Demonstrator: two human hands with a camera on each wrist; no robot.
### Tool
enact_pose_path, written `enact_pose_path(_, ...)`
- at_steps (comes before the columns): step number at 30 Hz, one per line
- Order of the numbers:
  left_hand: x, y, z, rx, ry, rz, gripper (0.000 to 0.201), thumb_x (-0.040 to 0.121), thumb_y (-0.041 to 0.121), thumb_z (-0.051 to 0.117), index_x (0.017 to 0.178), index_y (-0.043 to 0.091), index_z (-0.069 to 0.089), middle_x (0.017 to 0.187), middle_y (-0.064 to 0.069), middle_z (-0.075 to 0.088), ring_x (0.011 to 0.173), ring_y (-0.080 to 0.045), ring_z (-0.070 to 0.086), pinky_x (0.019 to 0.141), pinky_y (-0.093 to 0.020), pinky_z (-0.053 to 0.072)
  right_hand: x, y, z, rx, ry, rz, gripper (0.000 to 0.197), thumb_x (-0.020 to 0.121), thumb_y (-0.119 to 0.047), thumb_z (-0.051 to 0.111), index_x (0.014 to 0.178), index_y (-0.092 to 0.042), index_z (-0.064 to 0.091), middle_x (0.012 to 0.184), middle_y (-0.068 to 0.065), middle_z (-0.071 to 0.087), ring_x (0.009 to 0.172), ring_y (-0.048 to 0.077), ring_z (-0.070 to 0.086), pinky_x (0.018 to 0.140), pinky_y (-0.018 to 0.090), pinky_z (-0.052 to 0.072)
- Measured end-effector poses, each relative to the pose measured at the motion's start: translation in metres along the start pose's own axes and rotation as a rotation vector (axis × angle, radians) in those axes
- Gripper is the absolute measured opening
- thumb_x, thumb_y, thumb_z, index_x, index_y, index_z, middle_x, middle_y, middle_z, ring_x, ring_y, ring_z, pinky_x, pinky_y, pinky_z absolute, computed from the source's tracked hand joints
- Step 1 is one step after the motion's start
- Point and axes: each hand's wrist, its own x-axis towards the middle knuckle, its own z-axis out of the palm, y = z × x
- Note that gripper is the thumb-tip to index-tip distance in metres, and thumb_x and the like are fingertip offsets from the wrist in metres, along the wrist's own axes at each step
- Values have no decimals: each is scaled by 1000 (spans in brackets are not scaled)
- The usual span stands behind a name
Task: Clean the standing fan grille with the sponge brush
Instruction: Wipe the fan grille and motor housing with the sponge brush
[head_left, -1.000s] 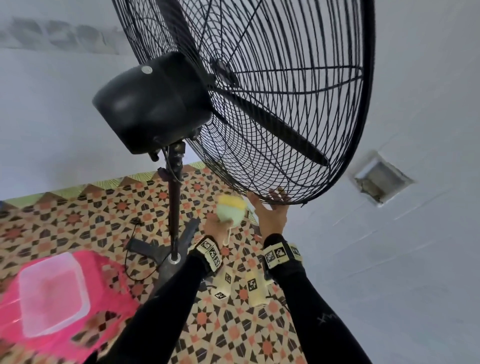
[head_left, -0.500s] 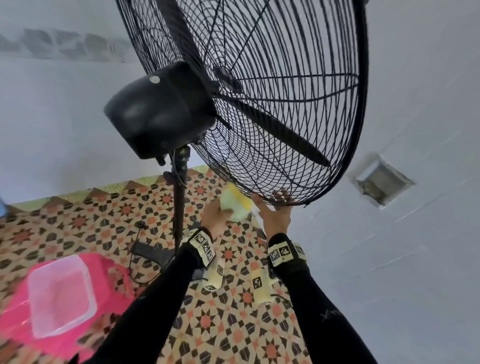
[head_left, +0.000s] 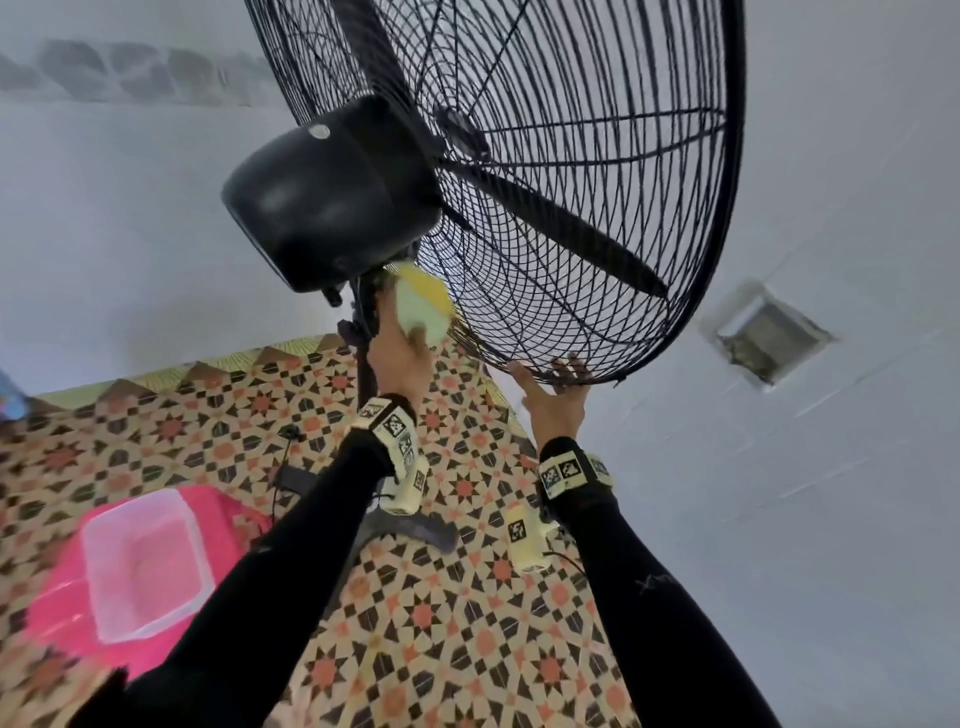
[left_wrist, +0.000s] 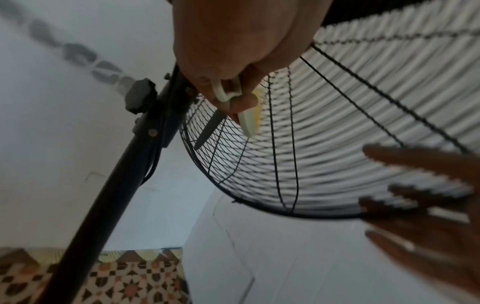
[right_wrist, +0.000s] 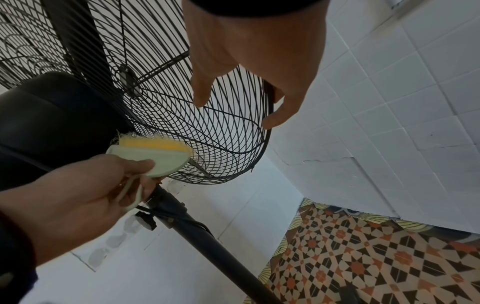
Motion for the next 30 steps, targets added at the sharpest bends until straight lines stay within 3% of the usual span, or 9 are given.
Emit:
enact_pose_path(3, -21, -1, 7, 135, -324, 73, 74, 105, 13, 56, 165, 32, 16, 82, -8, 67, 61, -22, 67, 51, -28, 59, -1, -1, 0, 1, 11, 7, 116, 45, -67, 95, 143, -35, 39, 137, -4, 59, 120, 24, 63, 99, 49, 56)
enact_pose_path(8, -7, 9, -7, 17, -362, -5, 79, 100, 2, 60, 164, 28, 22, 130, -1, 52, 87, -13, 64, 57, -11, 54, 3, -4, -2, -18, -6, 5, 122, 41, -71, 94, 143, -35, 40, 138, -4, 58, 123, 17, 58, 101, 49, 55)
enact_pose_path(10, 2, 11, -10, -25, -307, -1, 76, 98, 0, 60, 161, 26, 28, 139, -8, 54, 97, -17, 67, 63, -18, 58, 4, -4, -1, -13, 2, -6, 120, 40, -71, 94, 141, -35, 42, 136, -5, 59, 124, 16, 57, 100, 49, 55)
enact_pose_path(15, -2, 13, -9, 119, -668, -49, 86, 86, -11, 63, 158, 27, 36, 139, -13, 58, 86, -19, 67, 68, -45, 65, 4, -7, -7, -43, -51, 35, 122, 40, -69, 95, 143, -33, 40, 141, -4, 57, 127, 20, 56, 100, 51, 55)
enact_pose_path(20, 22, 37, -28, -64, -638, -268, 70, 83, -15, 68, 142, 9, 39, 119, -4, 53, 96, -19, 62, 57, -23, 61, -12, -28, -22, -3, -77, -14, 115, 62, -55, 92, 153, -28, 27, 148, -3, 49, 133, 19, 51, 111, 50, 44)
enact_pose_path(23, 30, 46, -43, -126, -505, -285, 37, 90, 2, 68, 127, 0, 63, 97, -7, 69, 88, -27, 72, 77, -40, 65, -24, -46, -30, 9, 46, -143, 95, 80, -46, 83, 152, -19, 28, 144, -1, 48, 139, 22, 45, 117, 41, 35)
enact_pose_path(25, 32, 46, -53, -199, -455, -316, 34, 92, 11, 65, 124, -1, 66, 91, -9, 68, 81, -29, 72, 83, -47, 63, -33, -59, -30, 46, 127, -185, 90, 77, -52, 83, 148, -21, 36, 146, 1, 49, 140, 22, 44, 116, 37, 34)
enact_pose_path(28, 24, 52, -65, -528, -422, -393, 26, 101, -9, 47, 121, 1, 60, 82, -12, 60, 56, -16, 65, 54, -24, 57, -47, -80, -27, 146, 216, -287, 97, 76, -51, 85, 151, -22, 31, 146, 3, 50, 134, 16, 48, 114, 40, 40)
enact_pose_path(30, 17, 65, -69, -695, -416, -454, 30, 102, -12, 44, 123, 4, 57, 88, -12, 64, 77, -26, 71, 63, -33, 63, -55, -96, -26, 155, 254, -323, 103, 72, -61, 83, 151, -20, 33, 144, 0, 51, 130, 14, 49, 115, 38, 40)
